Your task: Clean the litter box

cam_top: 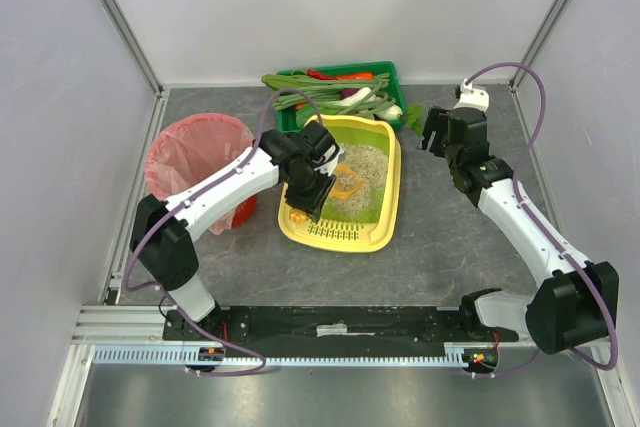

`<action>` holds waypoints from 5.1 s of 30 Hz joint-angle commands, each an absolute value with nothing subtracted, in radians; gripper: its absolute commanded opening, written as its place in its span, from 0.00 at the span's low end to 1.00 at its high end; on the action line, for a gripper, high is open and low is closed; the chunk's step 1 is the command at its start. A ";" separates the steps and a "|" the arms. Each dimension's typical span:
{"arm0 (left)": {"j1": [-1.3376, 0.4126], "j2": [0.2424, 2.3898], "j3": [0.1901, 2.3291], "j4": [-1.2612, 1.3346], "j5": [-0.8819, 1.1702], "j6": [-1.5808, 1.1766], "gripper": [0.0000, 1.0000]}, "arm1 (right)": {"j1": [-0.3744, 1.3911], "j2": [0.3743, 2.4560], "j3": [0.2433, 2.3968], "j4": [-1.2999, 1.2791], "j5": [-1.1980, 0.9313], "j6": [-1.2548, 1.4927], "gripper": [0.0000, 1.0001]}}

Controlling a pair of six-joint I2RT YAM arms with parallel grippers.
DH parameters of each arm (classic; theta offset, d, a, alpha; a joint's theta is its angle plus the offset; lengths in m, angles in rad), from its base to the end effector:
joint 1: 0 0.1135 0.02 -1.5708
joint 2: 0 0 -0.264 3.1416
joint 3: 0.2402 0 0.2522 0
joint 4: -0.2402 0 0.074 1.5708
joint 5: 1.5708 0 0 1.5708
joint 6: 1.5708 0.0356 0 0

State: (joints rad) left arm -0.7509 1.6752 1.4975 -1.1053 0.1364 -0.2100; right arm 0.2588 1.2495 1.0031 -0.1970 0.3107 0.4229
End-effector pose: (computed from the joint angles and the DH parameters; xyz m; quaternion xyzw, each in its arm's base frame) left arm 0.2381 -0.2289 0.2870 0.2732 0.9489 -0.1259 0.0957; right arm 0.2795 0.0627 0.3161 0.1508 0.8255 0.0532 0.5412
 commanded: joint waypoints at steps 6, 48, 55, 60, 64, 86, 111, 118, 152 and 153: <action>-0.723 1.651 1.540 -1.112 0.127 -0.192 0.02 | 0.256 1.267 1.068 -0.178 0.304 0.403 0.80; -0.730 1.661 1.543 -1.125 0.170 -0.189 0.02 | 0.256 1.282 1.062 -0.155 0.264 0.419 0.80; -0.816 1.701 1.600 -1.102 0.215 -0.209 0.02 | 0.256 1.289 1.065 -0.147 0.255 0.428 0.80; -0.729 1.681 1.602 -1.143 0.119 -0.186 0.02 | 0.256 1.264 1.055 -0.156 0.276 0.417 0.80; -0.776 1.670 1.586 -1.115 0.099 -0.175 0.02 | 0.256 1.272 1.052 -0.161 0.264 0.411 0.80; -0.810 1.431 1.342 -0.839 -0.035 -0.212 0.02 | 0.256 1.239 1.020 -0.150 0.302 0.423 0.80; -0.782 1.235 1.359 -0.949 -0.011 -0.347 0.02 | 0.256 1.255 1.028 -0.156 0.272 0.430 0.80; -0.658 1.152 1.370 -1.000 0.066 -0.533 0.02 | 0.256 1.250 1.025 -0.156 0.271 0.433 0.80; -0.048 0.927 1.131 -0.738 0.626 -0.994 0.02 | 0.256 1.241 1.000 -0.149 0.282 0.428 0.80; -0.037 0.923 1.131 -0.736 0.633 -1.000 0.02 | 0.256 1.238 0.997 -0.150 0.284 0.428 0.80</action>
